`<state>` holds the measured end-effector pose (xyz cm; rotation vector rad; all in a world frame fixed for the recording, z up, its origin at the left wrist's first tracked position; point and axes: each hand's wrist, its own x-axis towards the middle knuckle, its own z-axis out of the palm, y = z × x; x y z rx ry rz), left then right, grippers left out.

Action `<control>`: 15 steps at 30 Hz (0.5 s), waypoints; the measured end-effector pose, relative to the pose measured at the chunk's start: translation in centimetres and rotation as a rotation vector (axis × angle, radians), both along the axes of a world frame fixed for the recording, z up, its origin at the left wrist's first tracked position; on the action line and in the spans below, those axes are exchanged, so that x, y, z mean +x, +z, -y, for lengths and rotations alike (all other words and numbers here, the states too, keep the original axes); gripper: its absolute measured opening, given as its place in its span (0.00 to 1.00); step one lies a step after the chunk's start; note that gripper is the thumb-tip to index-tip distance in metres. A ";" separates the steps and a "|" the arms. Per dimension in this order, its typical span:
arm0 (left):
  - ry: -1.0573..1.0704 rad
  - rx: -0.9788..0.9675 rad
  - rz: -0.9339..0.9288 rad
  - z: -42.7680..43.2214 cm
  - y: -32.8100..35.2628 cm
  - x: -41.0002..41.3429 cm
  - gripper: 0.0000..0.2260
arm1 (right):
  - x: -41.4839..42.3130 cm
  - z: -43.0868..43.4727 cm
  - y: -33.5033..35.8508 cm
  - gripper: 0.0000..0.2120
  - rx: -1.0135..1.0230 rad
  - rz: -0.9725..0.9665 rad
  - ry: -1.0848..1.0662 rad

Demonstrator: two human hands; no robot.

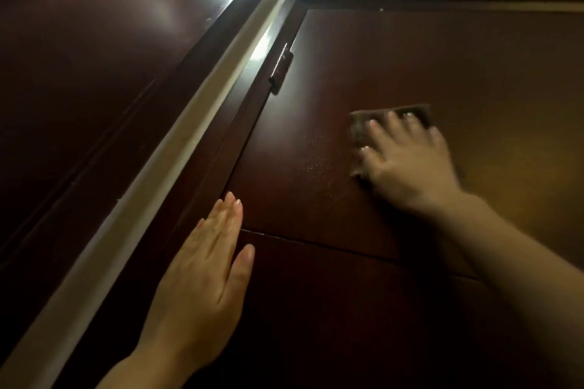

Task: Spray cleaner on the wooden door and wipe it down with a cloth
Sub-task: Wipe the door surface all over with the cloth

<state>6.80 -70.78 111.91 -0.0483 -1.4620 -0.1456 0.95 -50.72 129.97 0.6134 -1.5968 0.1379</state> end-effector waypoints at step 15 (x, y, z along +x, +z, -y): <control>0.060 -0.140 -0.010 -1.4 -2.5 1.2 0.22 | 1.3 4.7 -19.4 0.31 0.479 -0.063 0.260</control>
